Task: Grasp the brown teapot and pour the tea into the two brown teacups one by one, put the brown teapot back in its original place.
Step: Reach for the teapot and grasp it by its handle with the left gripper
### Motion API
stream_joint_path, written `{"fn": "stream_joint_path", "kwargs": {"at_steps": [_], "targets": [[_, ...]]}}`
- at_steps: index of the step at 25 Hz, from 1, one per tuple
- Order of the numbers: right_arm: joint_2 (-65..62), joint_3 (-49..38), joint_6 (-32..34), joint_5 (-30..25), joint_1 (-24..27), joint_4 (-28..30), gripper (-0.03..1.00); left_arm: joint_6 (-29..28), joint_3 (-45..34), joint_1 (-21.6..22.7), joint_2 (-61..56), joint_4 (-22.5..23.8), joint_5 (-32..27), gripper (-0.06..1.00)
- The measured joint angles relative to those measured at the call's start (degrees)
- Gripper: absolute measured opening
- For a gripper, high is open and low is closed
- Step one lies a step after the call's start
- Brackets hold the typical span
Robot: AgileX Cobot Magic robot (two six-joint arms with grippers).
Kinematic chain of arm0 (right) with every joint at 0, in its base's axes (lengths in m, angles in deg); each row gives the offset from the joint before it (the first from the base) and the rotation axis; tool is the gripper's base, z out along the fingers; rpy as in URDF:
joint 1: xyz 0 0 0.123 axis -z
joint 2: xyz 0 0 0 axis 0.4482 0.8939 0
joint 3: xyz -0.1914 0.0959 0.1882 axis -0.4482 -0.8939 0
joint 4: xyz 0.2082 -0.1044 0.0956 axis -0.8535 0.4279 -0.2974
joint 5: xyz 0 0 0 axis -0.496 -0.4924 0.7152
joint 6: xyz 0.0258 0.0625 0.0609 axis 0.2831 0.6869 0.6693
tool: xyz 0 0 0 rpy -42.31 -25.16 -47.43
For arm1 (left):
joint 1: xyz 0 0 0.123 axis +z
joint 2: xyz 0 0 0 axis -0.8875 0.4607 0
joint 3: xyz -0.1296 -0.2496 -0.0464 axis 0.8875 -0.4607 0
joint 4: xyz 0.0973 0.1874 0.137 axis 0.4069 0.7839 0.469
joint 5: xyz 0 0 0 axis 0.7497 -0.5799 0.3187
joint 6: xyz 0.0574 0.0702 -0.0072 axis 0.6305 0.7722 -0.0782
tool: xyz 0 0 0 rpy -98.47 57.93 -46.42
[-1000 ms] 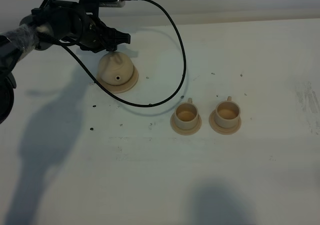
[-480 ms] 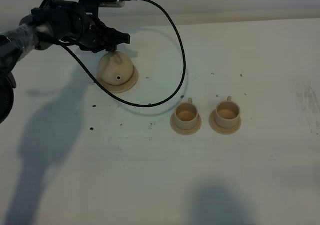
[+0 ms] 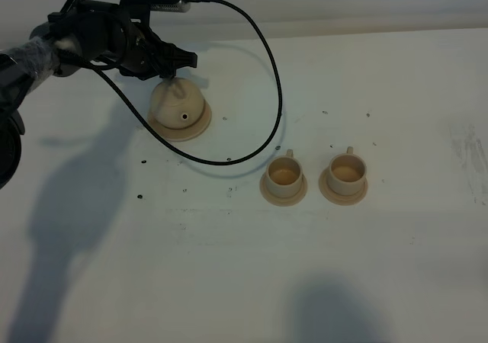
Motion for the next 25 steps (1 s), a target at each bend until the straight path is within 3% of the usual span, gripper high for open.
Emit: {"fn": "stream_joint_path", "kwargs": {"at_steps": [13, 25], "targets": [[0.0, 0.0, 0.0, 0.0, 0.0, 0.0, 0.22, 0.0, 0.3, 0.1, 0.0, 1.6, 2.6, 0.04], [0.0, 0.0, 0.0, 0.0, 0.0, 0.0, 0.22, 0.0, 0.3, 0.1, 0.0, 2.0, 0.5, 0.04]]}}
